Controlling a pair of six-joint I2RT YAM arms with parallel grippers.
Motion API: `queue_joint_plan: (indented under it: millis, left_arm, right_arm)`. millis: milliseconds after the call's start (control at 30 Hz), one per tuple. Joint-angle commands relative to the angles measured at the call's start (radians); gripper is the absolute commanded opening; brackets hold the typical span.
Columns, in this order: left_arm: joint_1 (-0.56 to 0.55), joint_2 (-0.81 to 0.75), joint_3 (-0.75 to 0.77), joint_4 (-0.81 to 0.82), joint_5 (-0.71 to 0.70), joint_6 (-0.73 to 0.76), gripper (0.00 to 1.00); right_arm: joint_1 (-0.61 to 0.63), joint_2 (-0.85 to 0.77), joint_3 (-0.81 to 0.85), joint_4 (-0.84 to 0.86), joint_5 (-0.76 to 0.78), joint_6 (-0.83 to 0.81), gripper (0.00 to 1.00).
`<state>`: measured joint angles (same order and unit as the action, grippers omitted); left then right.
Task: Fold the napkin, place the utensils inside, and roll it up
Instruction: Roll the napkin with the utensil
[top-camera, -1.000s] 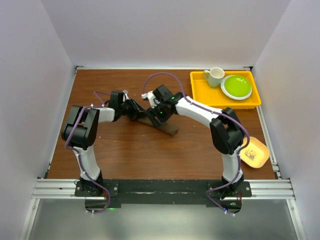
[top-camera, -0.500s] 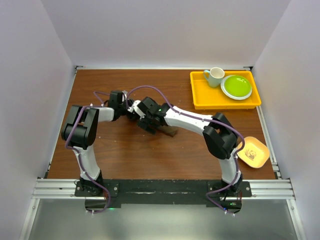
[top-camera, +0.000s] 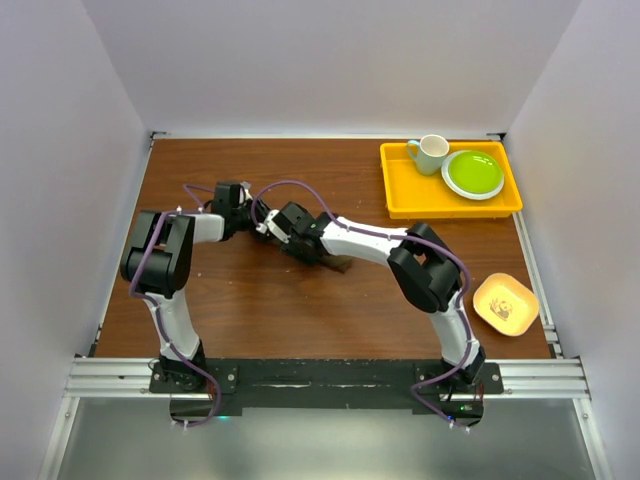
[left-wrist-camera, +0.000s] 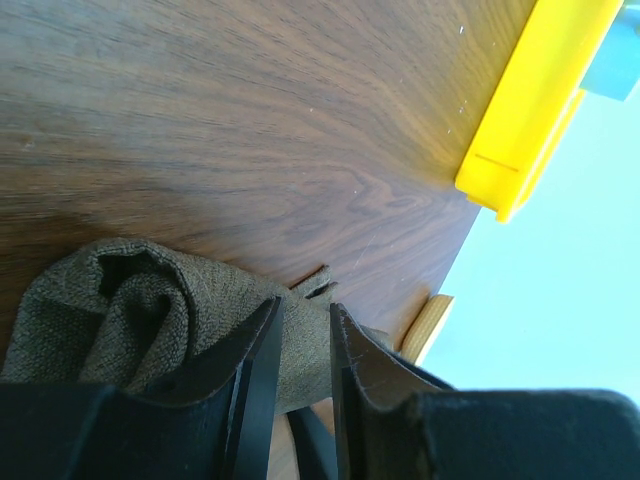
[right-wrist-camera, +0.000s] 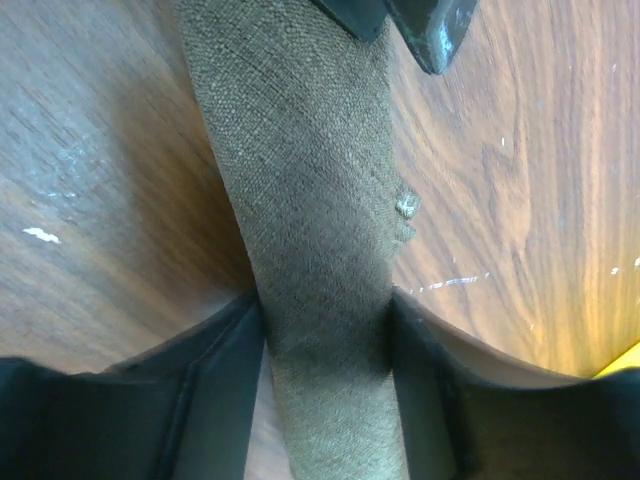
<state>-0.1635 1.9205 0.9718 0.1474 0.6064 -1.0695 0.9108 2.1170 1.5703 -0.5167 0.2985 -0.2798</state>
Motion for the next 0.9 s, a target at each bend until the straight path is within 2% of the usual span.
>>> queue_joint_plan:
  millis: [0,67,100,167,200,267,333,400,433,533,567,667,733,867]
  left_arm:
    - [0.015,-0.009,0.042,-0.044,0.013,0.042,0.31]
    - [0.018,-0.034,0.106,-0.109,-0.037,0.109,0.34]
    - [0.019,-0.047,0.134,-0.211,-0.066,0.141,0.35]
    - [0.030,-0.098,0.206,-0.287,-0.162,0.230,0.41]
    - [0.048,-0.116,0.218,-0.339,-0.190,0.262,0.42]
    - [0.073,-0.176,0.231,-0.373,-0.258,0.278,0.48]
    - [0.111,-0.224,0.226,-0.402,-0.281,0.292,0.50]
    - [0.137,-0.248,0.205,-0.404,-0.283,0.304,0.51]
    - [0.142,-0.268,0.185,-0.402,-0.274,0.304,0.51]
    - [0.140,-0.301,0.112,-0.338,-0.214,0.290,0.49]
    - [0.136,-0.310,0.081,-0.303,-0.151,0.274,0.48]
    - [0.096,-0.331,-0.010,-0.130,-0.074,0.215,0.46]
    - [0.041,-0.321,-0.034,-0.077,-0.036,0.188,0.46]
    - [-0.037,-0.244,-0.033,0.047,0.019,0.129,0.43]
  right_arm:
    - [-0.003,0.034,0.028,0.006,-0.021,0.010,0.32]
    - [-0.004,0.052,0.048,-0.014,-0.070,0.036,0.21]
    - [-0.007,0.063,0.068,-0.040,-0.122,0.047,0.15]
    - [-0.013,0.058,0.066,-0.040,-0.171,0.092,0.12]
    - [-0.021,0.051,0.069,-0.048,-0.249,0.111,0.10]
    - [-0.062,0.041,0.065,-0.052,-0.330,0.186,0.08]
    - [-0.099,0.044,0.063,-0.055,-0.520,0.237,0.07]
    - [-0.157,0.058,0.065,-0.074,-0.626,0.313,0.07]
    - [-0.177,0.072,0.059,-0.069,-0.742,0.365,0.07]
    - [-0.240,0.087,0.028,-0.027,-0.887,0.479,0.07]
    - [-0.268,0.086,-0.008,0.001,-0.962,0.514,0.07]
    - [-0.315,0.089,-0.088,0.168,-1.097,0.663,0.08]
    - [-0.334,0.095,-0.131,0.246,-1.151,0.764,0.09]
    - [-0.377,0.113,-0.194,0.351,-1.216,0.837,0.09]
